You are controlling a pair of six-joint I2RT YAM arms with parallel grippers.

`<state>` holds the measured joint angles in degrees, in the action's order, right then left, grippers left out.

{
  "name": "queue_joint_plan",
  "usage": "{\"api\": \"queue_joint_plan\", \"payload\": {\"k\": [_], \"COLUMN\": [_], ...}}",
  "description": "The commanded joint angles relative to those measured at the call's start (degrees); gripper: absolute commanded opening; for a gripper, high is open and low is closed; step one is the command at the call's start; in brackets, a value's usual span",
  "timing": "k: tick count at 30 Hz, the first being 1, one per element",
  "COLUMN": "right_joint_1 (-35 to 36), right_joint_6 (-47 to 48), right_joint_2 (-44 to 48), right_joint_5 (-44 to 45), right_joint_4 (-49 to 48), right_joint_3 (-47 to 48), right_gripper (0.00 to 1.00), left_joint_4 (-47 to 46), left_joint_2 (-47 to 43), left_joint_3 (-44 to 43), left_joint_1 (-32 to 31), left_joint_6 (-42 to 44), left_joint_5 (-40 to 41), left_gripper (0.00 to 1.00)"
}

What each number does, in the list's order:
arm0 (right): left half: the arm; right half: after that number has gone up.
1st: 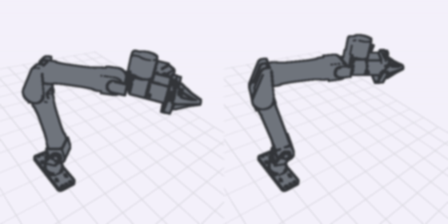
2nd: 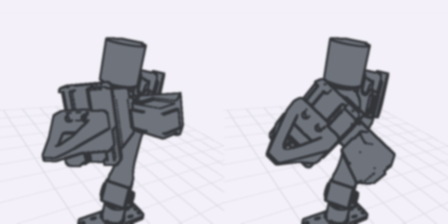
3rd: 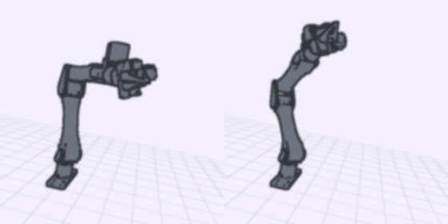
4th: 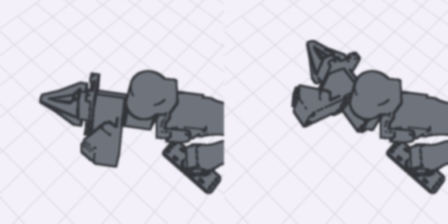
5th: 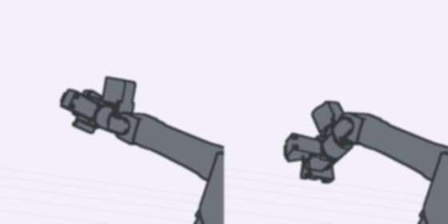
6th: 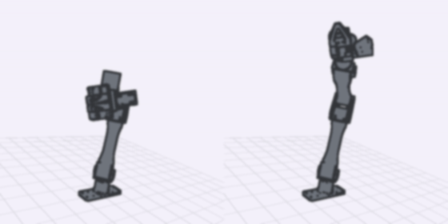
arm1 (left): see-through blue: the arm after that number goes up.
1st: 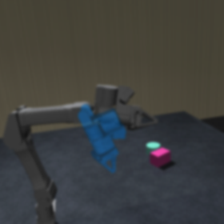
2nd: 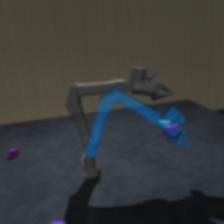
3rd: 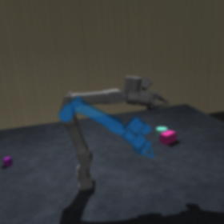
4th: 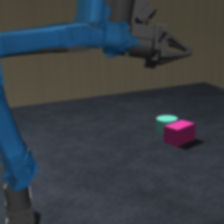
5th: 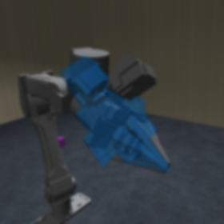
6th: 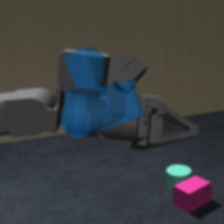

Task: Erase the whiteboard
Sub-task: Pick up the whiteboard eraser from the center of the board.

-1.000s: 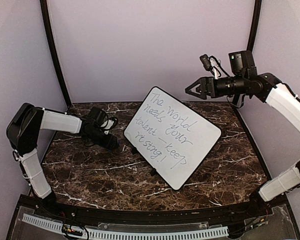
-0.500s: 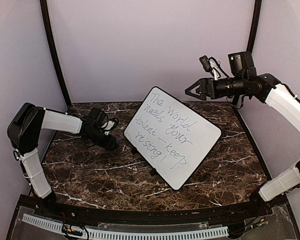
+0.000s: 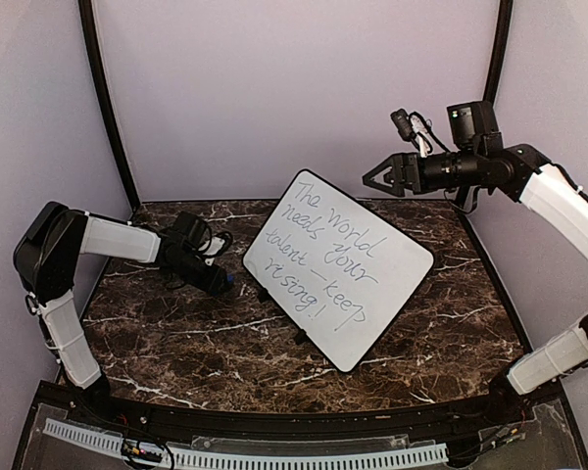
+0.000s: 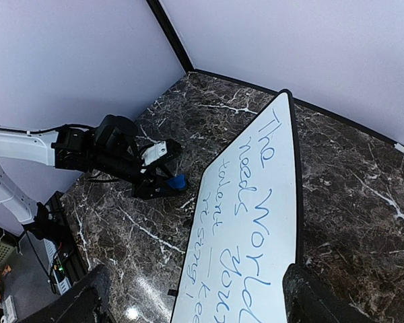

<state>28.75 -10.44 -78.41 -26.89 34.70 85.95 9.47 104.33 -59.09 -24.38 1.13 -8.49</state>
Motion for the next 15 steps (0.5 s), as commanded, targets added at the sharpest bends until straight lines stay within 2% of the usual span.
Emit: {"api": "queue_joint_plan", "payload": {"k": [1, 13, 15], "right_joint_1": [0.4, 0.4, 0.4], "right_joint_6": [-0.3, -0.3, -0.3], "right_joint_2": [1.2, 0.8, 0.8], "right_joint_5": [0.3, 0.2, 0.2], "right_joint_4": [-1.9, -1.7, -1.7], "right_joint_3": [-0.2, 0.2, 0.3], "right_gripper": [0.85, 0.86, 0.86], "left_joint_4": [0.6, 0.6, 0.7], "left_joint_2": [-2.7, -3.5, -3.3], "left_joint_3": [1.0, 1.3, 1.2], "left_joint_1": [0.0, 0.0, 0.0], "left_joint_6": [0.6, 0.9, 1.0], "left_joint_5": [-0.9, -1.2, -1.3], "left_gripper": [0.48, 0.47, 0.45]}}
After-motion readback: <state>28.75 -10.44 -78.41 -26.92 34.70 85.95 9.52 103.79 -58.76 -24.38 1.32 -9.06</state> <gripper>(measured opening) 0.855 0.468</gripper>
